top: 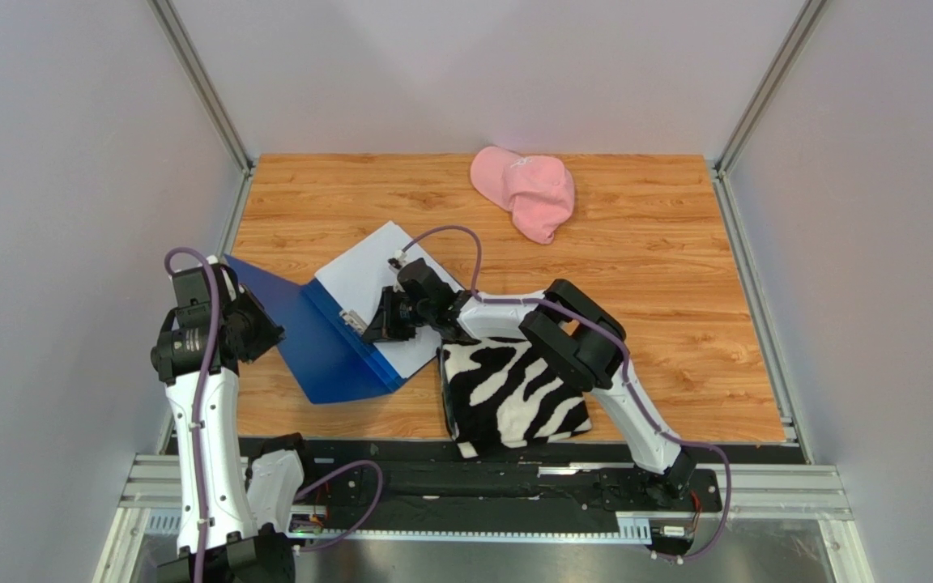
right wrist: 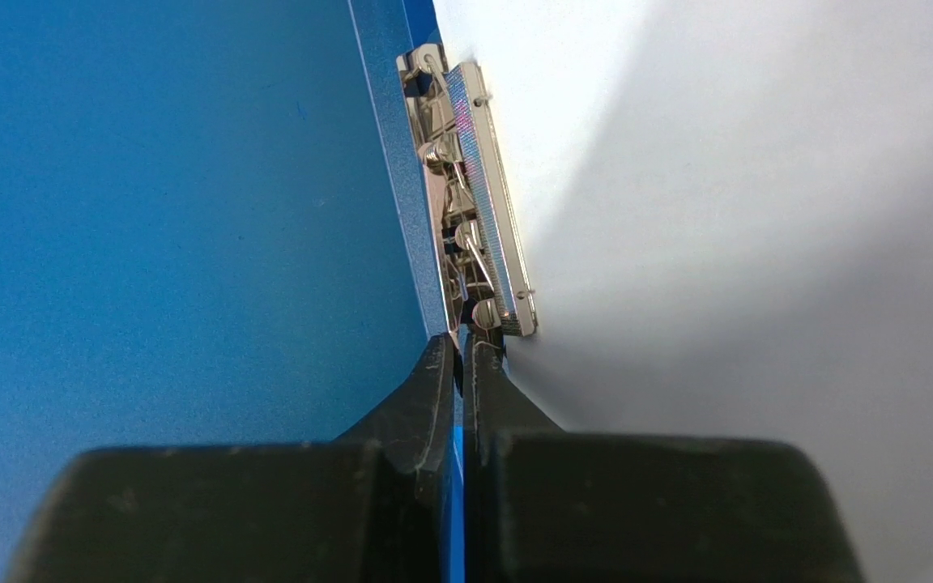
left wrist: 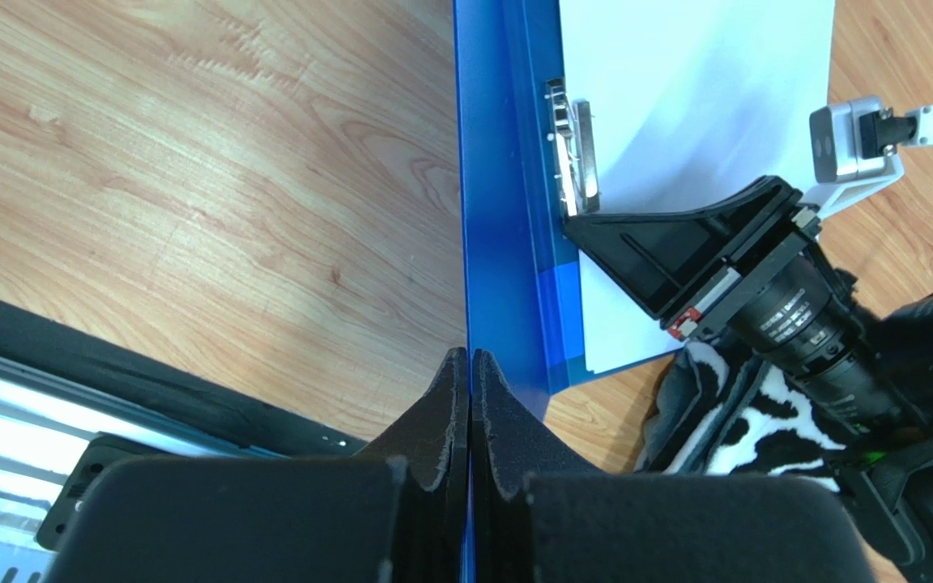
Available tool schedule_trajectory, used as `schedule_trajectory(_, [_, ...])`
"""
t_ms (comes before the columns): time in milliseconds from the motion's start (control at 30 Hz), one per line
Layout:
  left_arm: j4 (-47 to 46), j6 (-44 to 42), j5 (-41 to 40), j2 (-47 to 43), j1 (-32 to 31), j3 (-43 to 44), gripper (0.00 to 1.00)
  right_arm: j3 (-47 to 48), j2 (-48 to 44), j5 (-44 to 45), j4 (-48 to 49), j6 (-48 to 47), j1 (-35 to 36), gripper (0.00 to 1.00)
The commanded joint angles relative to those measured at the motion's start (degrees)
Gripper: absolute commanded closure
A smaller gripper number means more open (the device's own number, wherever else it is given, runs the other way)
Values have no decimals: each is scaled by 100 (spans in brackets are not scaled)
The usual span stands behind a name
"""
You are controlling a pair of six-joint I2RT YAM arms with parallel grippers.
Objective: Put the files into the folder
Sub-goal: Clamp the file and folder with some files.
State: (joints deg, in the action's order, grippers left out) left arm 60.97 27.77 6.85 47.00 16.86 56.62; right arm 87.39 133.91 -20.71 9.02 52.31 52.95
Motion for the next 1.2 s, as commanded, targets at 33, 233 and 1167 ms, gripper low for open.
schedule_trajectory(33, [-279, 35, 298, -25, 28, 16, 100, -110, 1707, 2018, -2201, -169, 471, 100])
schedule_trajectory(233, [-296, 194, 597, -227, 28, -397, 100, -485, 1902, 2976, -1958, -29, 453, 100])
schedule_trajectory(1167, [-894, -35, 784, 274, -78, -275, 100, -789, 1354, 4084, -2216, -433, 568, 100])
